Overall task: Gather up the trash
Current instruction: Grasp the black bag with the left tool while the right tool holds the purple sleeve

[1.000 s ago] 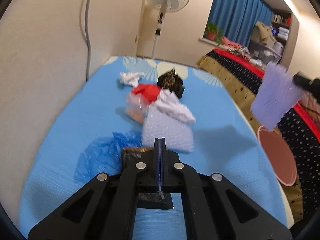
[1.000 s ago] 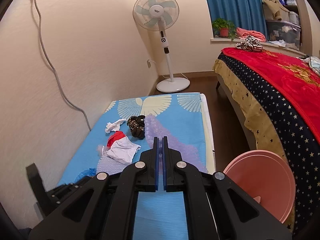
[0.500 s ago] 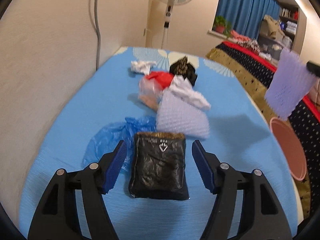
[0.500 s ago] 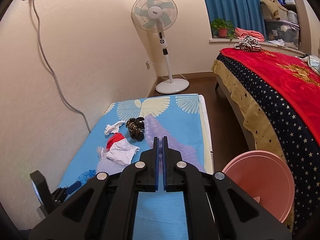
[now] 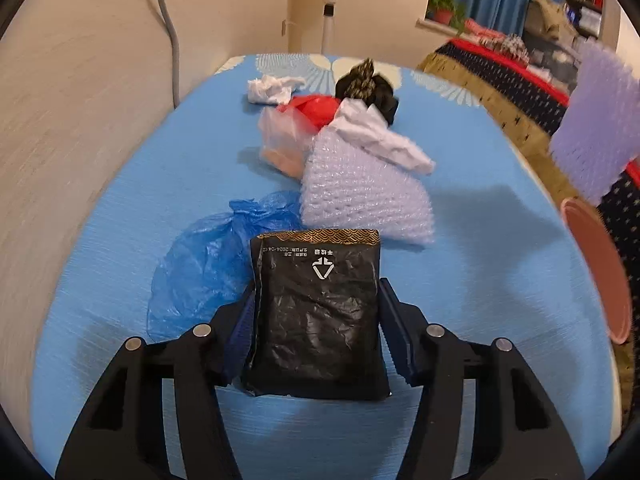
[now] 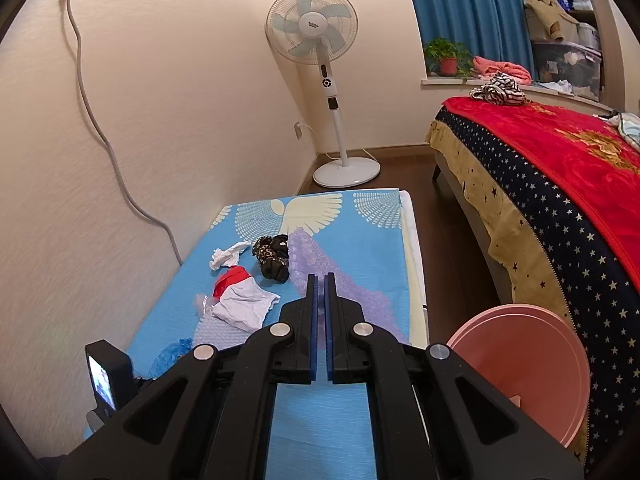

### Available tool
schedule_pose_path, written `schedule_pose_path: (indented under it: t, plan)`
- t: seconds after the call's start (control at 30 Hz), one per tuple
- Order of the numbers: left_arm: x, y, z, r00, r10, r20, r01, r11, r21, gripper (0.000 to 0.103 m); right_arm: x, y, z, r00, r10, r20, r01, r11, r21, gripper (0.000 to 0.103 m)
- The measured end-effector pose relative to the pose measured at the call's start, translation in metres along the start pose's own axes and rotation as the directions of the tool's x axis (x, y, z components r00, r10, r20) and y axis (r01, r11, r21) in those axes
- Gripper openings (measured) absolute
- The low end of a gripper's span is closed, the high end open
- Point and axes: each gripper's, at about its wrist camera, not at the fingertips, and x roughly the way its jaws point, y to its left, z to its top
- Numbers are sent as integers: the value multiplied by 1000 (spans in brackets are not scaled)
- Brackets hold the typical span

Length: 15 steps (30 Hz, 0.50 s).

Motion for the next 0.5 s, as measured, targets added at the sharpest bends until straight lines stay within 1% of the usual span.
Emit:
schedule_pose_path:
  t: [0.1,0.2,0.37,0.5]
  plan:
    - [-14,2,0,999,-16,42,17,1000,-7,52,0,0,0,1000,2,1,-2,1000,2,3]
    - [-34,9,3,996,-39,84,41,999,-24,52,-1,1,0,1000,3,4,-3,1000,0,3]
    - [-76,20,18,985,-57,165,63,998,-28,52,-5,1,3,1000,19,15,-19,1000,9,3]
    - [-116,21,39,971,-71,229,79,996,-26,52,-12,1,7,999,34,25,-35,999,37,3]
